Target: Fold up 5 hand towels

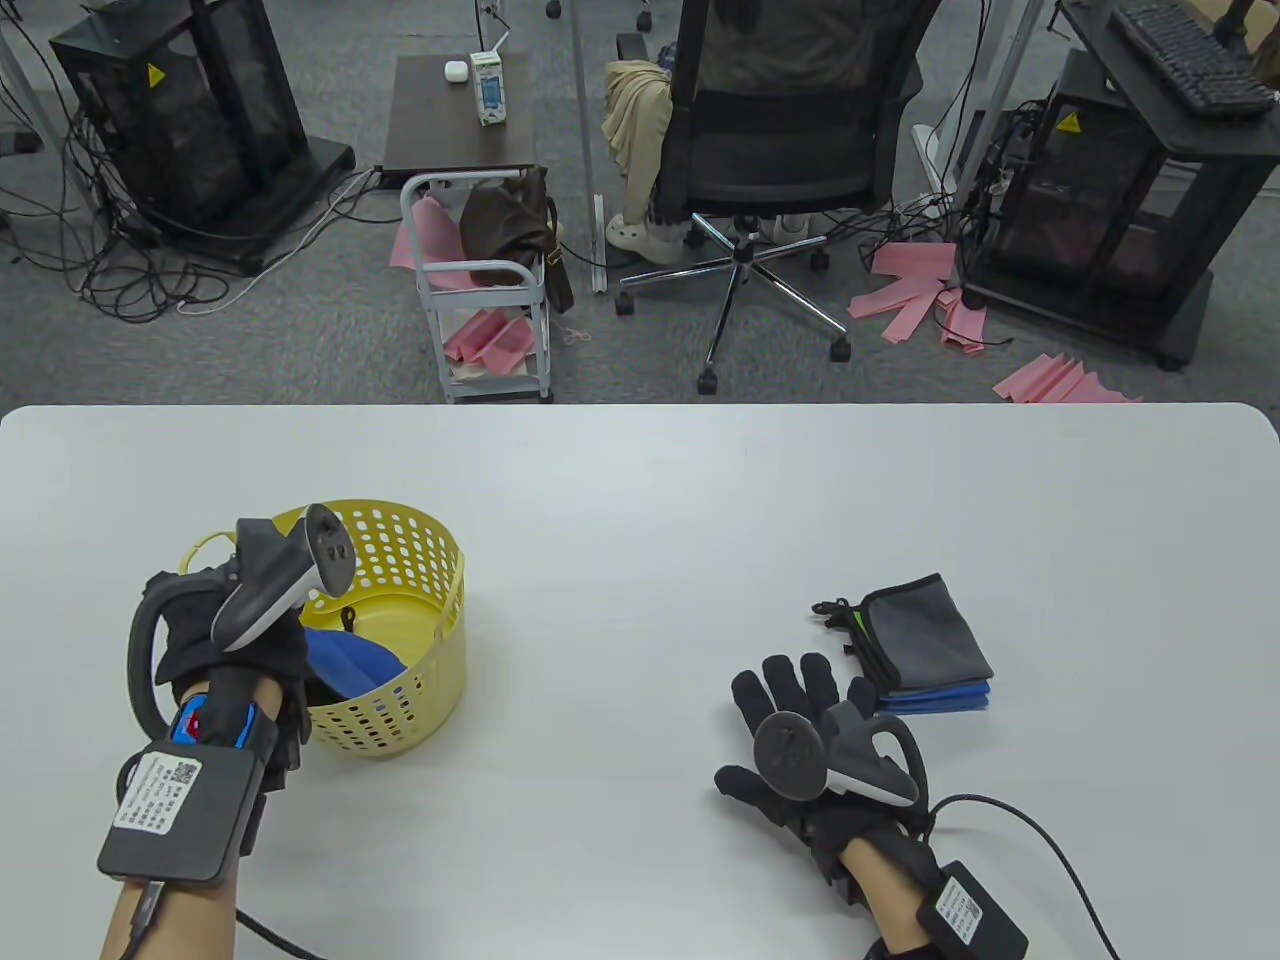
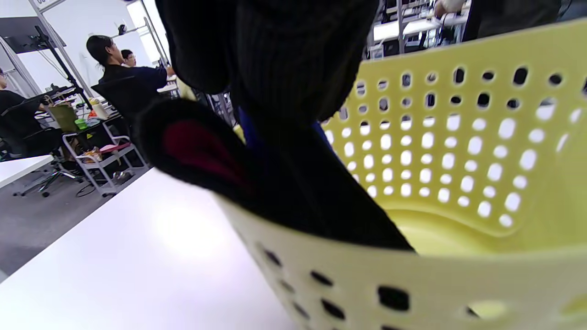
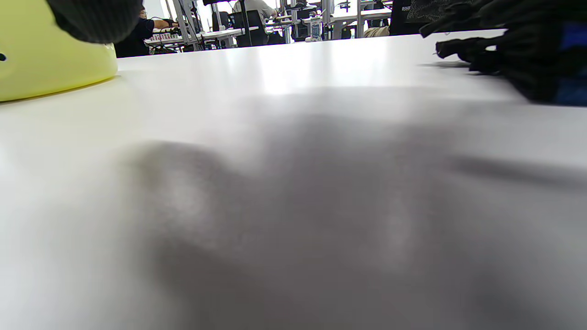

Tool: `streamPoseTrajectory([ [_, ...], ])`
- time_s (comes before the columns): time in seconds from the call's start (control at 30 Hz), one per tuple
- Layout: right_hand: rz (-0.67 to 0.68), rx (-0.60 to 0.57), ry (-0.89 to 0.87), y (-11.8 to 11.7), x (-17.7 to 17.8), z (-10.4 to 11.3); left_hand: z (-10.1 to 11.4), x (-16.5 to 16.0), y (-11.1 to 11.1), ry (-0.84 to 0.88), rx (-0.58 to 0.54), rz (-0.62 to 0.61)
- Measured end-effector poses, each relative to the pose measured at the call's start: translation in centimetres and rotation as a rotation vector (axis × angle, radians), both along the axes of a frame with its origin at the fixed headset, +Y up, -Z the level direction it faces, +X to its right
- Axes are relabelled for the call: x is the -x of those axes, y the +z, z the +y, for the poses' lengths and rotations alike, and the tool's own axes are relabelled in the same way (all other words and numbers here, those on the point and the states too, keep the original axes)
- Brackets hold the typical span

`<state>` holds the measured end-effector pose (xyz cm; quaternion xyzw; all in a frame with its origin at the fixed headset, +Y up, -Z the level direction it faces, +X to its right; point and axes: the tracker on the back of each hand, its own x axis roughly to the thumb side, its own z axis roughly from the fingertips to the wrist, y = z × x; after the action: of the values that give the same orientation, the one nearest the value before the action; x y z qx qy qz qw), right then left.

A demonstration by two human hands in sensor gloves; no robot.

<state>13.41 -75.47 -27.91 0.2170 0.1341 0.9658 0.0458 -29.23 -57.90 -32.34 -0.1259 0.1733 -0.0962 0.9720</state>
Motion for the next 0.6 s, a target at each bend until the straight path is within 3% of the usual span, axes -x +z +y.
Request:
streamPoseTrajectory([
  [0.3, -0.004, 0.002, 0.0, 0.0, 0.0, 0.1, 2.0, -1.3, 2.6, 0.189, -0.333, -0.085],
  [0.6, -0.006, 0.001, -0.001, 0.0, -0.1, 0.1, 4.1, -3.9, 5.2, 0.295, -0.536, -0.173],
])
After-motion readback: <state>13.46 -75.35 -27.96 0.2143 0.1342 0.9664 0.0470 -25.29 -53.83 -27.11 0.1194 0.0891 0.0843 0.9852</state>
